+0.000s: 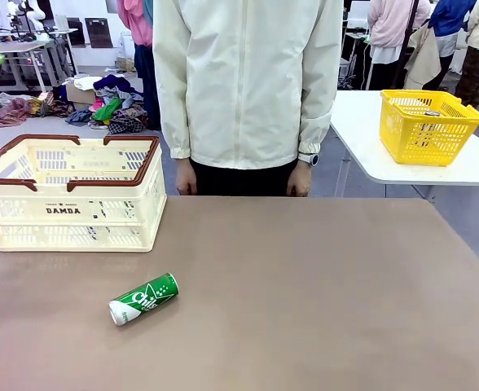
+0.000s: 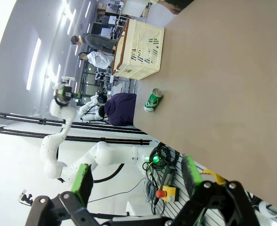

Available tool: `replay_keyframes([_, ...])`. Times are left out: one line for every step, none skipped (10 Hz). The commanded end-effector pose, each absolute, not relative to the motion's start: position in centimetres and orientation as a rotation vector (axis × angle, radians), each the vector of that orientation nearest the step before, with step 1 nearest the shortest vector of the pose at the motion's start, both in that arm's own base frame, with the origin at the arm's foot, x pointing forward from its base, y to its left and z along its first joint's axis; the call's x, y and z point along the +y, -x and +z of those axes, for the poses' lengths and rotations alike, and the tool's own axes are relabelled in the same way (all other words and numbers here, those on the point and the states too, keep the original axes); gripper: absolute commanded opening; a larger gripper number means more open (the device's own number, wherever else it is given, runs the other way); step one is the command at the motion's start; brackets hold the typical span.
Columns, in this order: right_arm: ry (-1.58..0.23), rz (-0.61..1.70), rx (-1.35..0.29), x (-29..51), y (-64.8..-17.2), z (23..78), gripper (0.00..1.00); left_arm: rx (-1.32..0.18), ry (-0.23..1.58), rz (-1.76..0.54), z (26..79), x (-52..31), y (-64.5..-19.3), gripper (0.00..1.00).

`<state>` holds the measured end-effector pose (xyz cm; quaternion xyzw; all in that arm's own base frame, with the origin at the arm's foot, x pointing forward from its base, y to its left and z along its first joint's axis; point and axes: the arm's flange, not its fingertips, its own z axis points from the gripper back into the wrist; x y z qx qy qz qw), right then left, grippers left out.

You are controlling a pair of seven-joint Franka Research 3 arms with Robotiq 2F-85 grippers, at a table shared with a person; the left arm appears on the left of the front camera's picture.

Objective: Place the drinks into the Shopping basket.
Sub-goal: Pick up one drink and place it into the Shopping basket.

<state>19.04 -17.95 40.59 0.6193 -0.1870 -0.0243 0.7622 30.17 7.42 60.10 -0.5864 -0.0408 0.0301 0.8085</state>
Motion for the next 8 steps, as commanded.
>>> replay_keyframes([-1.360,-0.062,-0.417,-17.9,-19.2,41.2,1.00,0.120,1.419,0.087,52.4,11.0,-31.8,1.00])
replay_keyframes([-1.360,-0.062,-0.417,-17.9,-19.2,41.2,1.00,0.179,1.436,0.095,50.6,11.7,-32.9,1.00])
replay_keyframes([-1.360,-0.062,-0.417,-17.9,-19.2,41.2,1.00,0.207,1.416,0.121,50.2,11.5,-35.2,1.00])
replay_keyframes([-1.360,-0.062,-0.417,-17.9,-19.2,41.2,1.00,0.072,1.463,0.074,51.4,10.9,-29.2,1.00])
replay_keyframes([-1.360,-0.062,-0.417,-17.9,-19.2,41.2,1.00,0.072,1.463,0.074,51.4,10.9,-29.2,1.00])
replay_keyframes([-1.360,-0.062,-0.417,-17.9,-19.2,41.2,1.00,0.072,1.463,0.074,51.4,10.9,-29.2,1.00])
replay_keyframes([-1.360,-0.062,-0.417,-17.9,-19.2,41.2,1.00,0.072,1.463,0.074,51.4,10.9,-29.2,1.00])
replay_keyframes([-1.360,-0.062,-0.417,-17.9,-19.2,41.2,1.00,0.072,1.463,0.074,51.4,10.9,-29.2,1.00])
